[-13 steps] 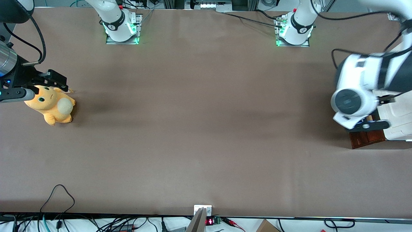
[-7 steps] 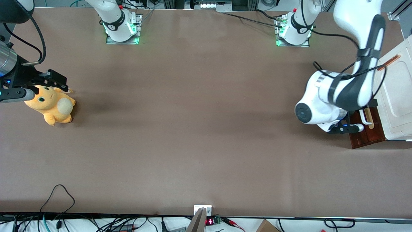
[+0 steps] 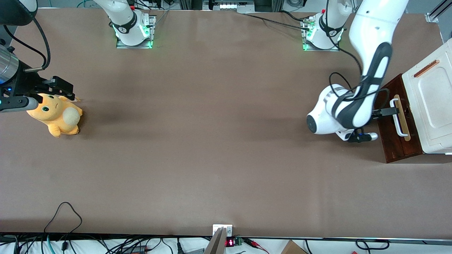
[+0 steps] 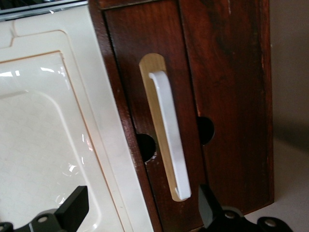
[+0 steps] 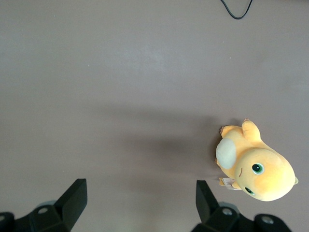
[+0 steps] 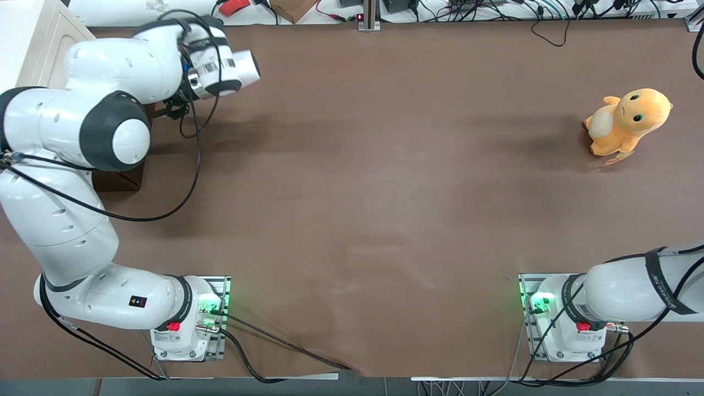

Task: Open lower drawer with left arm only
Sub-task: 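Swing the left gripper down toward the white drawer handle, then align the open left gripper around the white drawer handle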

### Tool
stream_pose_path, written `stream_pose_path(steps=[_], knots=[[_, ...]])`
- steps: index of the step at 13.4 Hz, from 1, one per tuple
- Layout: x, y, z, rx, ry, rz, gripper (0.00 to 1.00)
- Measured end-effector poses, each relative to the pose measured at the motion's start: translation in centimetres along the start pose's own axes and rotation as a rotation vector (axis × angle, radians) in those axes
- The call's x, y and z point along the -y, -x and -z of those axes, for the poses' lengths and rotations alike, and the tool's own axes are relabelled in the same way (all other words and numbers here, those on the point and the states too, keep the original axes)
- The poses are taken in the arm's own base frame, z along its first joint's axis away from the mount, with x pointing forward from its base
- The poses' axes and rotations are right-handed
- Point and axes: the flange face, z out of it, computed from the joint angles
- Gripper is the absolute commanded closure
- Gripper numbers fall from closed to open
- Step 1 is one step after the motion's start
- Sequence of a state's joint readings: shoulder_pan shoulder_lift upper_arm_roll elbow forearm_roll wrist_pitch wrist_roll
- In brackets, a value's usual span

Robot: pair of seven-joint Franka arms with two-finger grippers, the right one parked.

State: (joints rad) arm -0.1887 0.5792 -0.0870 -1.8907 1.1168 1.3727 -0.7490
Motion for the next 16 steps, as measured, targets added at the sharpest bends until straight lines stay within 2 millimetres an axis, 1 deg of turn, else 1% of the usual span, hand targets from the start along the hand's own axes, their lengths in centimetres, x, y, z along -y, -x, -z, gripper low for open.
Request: stream_pose_path(steps=[2, 4, 7, 13, 16], knots=[[-2.1, 0.2, 0.4, -0.010, -0.031, -0.012, 0.00], [-2.9, 0.2, 0.7, -0.032, -0.061, -0.020, 0.00], [-2.6, -0.5, 0.5, -0.075, -0.112, -0.012, 0.00], [-3.1, -0.8, 0.6, -0.098, -0.091, -0.018, 0.00], [-3.3, -1.1, -0.1, -0.104, -0.110, -0.019, 0.00]])
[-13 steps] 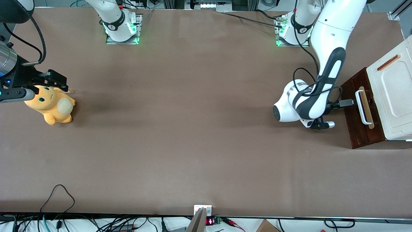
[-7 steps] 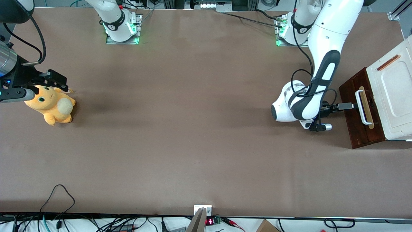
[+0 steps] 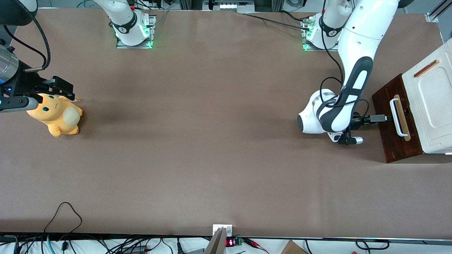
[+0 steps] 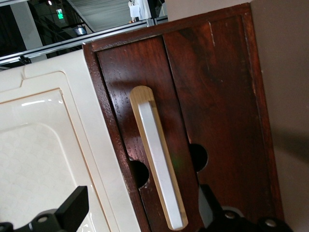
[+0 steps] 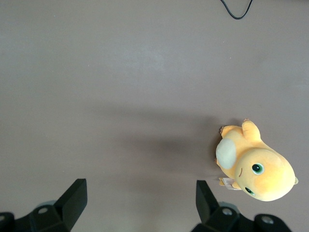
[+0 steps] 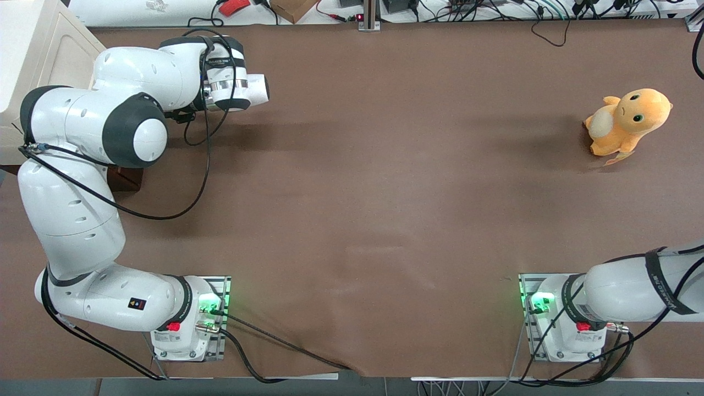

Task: Open lower drawer with left arm only
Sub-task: 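Align the open left gripper around the white drawer handle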

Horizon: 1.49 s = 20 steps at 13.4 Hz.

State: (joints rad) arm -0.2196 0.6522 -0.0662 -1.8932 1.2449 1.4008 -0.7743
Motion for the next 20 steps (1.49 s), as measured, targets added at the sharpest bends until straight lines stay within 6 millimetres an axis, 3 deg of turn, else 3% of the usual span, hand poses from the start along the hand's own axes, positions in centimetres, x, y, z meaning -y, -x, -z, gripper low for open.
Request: stream_pose_path(steps=[10, 20], knots=[[-1.0, -0.8, -2.3, -0.003, 0.018, 0.005, 0.00], [-0.4, -1.7, -6.1, 0.013, 0.006, 0.014, 0.01]])
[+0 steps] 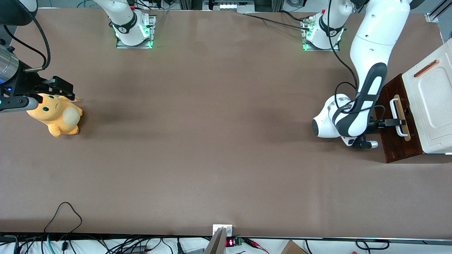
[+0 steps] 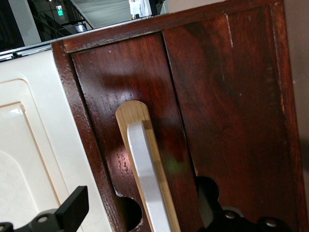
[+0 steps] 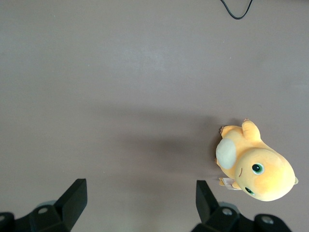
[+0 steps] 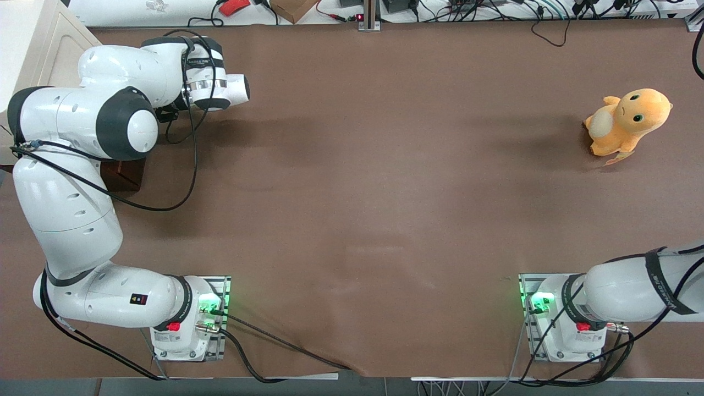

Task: Open lower drawer with left arm only
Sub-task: 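Align the open left gripper around the white drawer handle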

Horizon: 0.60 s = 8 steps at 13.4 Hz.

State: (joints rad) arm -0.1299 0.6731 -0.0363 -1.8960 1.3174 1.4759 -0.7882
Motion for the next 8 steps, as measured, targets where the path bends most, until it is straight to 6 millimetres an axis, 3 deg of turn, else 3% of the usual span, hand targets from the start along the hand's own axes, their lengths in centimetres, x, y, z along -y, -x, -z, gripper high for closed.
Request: stream_pose_path(steps=[8], knots=[[-0.6, 0.4, -1.3, 0.020, 0.000, -0.015, 0.03]])
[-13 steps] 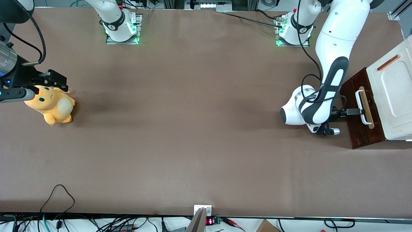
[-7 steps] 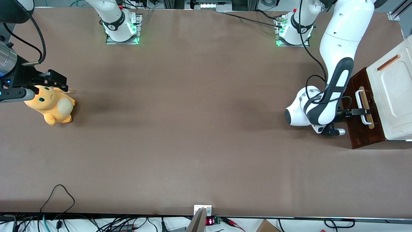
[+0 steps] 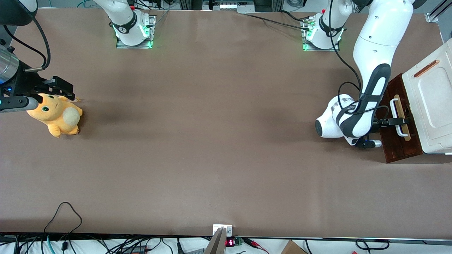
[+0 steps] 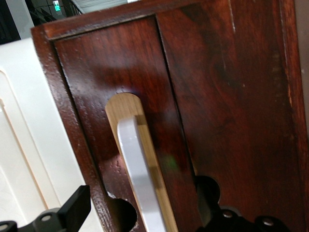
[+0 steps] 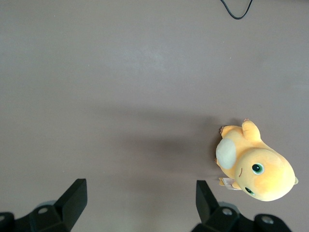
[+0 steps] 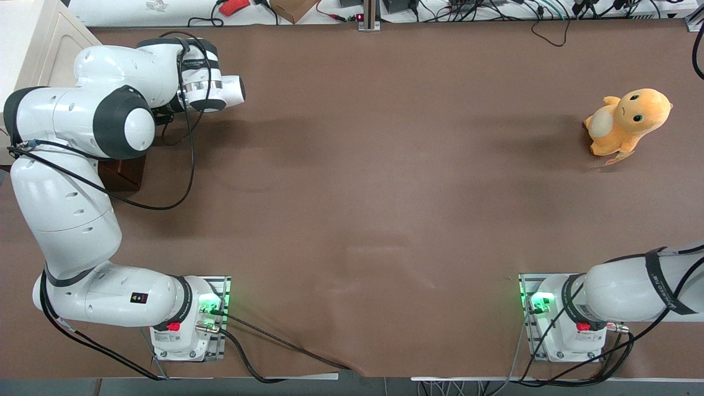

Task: Open lower drawer with left arm only
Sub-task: 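Align the open left gripper around the white drawer handle, then close the left gripper on the white drawer handle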

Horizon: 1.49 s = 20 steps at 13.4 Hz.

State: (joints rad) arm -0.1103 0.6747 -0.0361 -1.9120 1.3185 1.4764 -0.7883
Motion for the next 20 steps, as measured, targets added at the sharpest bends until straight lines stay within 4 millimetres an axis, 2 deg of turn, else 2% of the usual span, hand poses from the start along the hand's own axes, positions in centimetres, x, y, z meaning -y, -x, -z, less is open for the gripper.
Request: stream_pose_path(steps=[3, 9, 14, 20], knots=[[-0.4, 0.3, -0.1, 0.001, -0.002, -0.010, 0.05], [-0.6, 0.4, -0.3, 0.004, -0.003, -0.011, 0.15], [-0.6, 0.5, -1.2, 0.020, 0.000, -0.006, 0.22], [-0.9, 0.7, -1.3, 0.022, -0.002, -0.009, 0.23]])
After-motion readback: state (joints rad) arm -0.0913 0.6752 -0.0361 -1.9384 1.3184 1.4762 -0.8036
